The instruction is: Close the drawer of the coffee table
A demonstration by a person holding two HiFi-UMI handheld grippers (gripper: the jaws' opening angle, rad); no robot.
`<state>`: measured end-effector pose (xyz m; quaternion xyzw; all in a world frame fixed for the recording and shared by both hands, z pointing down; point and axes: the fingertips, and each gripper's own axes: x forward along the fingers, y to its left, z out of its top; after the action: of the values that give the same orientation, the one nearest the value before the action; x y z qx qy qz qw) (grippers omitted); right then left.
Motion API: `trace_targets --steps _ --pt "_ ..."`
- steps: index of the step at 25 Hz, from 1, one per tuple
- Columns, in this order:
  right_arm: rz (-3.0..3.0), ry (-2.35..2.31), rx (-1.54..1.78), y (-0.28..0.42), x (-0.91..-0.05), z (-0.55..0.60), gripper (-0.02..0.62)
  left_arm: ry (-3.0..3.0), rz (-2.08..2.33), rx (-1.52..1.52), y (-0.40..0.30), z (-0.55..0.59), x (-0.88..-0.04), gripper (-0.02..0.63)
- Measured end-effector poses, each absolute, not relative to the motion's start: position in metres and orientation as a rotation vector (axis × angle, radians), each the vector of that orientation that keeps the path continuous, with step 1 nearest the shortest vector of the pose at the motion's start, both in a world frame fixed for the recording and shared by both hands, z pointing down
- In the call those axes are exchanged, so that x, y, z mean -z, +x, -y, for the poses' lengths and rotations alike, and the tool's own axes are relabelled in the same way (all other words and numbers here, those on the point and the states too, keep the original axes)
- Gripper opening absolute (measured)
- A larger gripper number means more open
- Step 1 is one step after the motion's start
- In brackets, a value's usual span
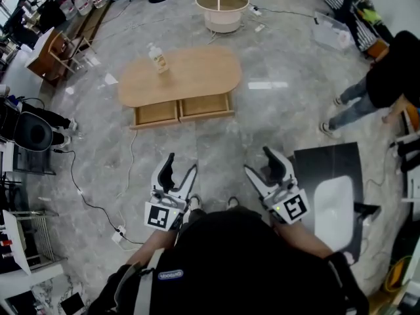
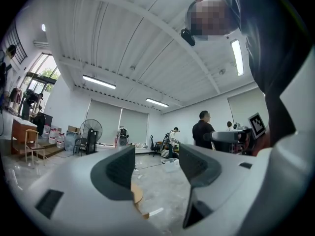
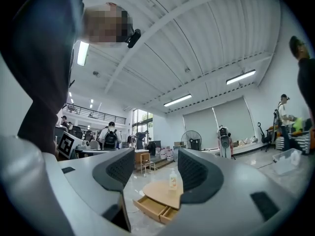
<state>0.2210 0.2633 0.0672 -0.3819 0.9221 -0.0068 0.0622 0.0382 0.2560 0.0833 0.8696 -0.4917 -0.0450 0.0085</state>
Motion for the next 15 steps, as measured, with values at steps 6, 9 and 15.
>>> trace_targets --steps 6,9,15 --pt "-2.770 -1.207 0.005 0.235 -0.073 -0.258 0.245 2.703 1.578 0.106 0.035 -0.255 -0.092 0.261" --pt "-2.759 -1.250 0.015 0.247 -0.081 -0.255 0.245 2.692 1.592 0.089 0.037 -0.255 -0.099 0.261" --pt "-2.734 -1.290 0.017 0.269 -0.087 -0.249 0.245 2.681 1.632 0.074 0.048 -0.251 -0.102 0.261"
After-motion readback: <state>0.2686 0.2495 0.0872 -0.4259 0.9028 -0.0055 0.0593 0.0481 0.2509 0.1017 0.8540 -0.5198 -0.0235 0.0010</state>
